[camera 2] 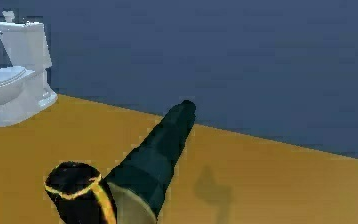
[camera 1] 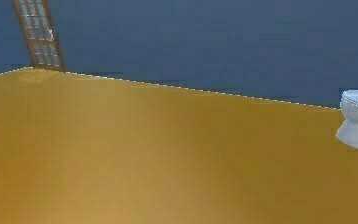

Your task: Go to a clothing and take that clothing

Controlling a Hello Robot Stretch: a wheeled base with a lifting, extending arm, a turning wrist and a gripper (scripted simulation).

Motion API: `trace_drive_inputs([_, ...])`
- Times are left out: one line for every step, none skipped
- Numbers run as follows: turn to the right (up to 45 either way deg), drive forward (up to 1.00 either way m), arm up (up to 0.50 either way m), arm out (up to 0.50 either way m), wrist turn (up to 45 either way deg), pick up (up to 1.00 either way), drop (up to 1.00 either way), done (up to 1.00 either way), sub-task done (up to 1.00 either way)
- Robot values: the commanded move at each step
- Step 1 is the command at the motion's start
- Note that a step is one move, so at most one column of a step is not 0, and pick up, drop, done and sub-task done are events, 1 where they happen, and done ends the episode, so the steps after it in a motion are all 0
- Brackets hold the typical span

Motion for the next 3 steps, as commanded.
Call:
trace_drive_inputs([-27.0,0.00,0.00,0.00,0.0,0.00,0.00,0.00,0.00])
trace_drive_inputs([0.0,0.00,0.50,0.00,0.0,0.00,0.00,0.00,0.00])
trace_drive_inputs([0.0,0.00,0.08,0.00,0.0,0.00,0.00,0.00,0.00])
